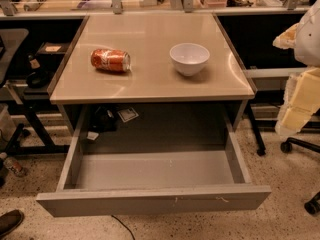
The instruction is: Place coke can into top drawer
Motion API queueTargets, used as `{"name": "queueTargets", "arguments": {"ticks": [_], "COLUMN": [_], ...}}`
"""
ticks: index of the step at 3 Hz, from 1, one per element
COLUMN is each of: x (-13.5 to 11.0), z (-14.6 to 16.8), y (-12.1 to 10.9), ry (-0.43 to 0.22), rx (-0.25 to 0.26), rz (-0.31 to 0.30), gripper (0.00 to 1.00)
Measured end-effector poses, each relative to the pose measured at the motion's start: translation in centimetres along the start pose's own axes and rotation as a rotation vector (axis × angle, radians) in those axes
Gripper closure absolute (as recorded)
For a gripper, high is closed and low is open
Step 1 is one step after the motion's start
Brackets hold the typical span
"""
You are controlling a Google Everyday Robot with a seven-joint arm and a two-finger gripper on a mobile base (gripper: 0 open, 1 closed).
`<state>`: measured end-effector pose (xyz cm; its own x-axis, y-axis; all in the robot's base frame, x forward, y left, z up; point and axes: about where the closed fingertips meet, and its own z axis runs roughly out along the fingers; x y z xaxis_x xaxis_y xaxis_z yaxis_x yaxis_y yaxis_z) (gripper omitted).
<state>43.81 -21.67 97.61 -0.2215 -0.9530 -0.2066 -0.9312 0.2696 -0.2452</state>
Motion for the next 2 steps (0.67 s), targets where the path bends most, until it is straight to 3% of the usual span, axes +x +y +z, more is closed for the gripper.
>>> {"name": "queueTargets", "arguments": {"ticks": [1,2], "x": [-0.8,-4.3], "z": [-0.2,-0.7], "y": [-0.2,-1.3], "ry": [-0.001,0.008], "rx": [0.013,0.054], "rz": [0.005,0.0], "gripper": [0.0,0.0]}}
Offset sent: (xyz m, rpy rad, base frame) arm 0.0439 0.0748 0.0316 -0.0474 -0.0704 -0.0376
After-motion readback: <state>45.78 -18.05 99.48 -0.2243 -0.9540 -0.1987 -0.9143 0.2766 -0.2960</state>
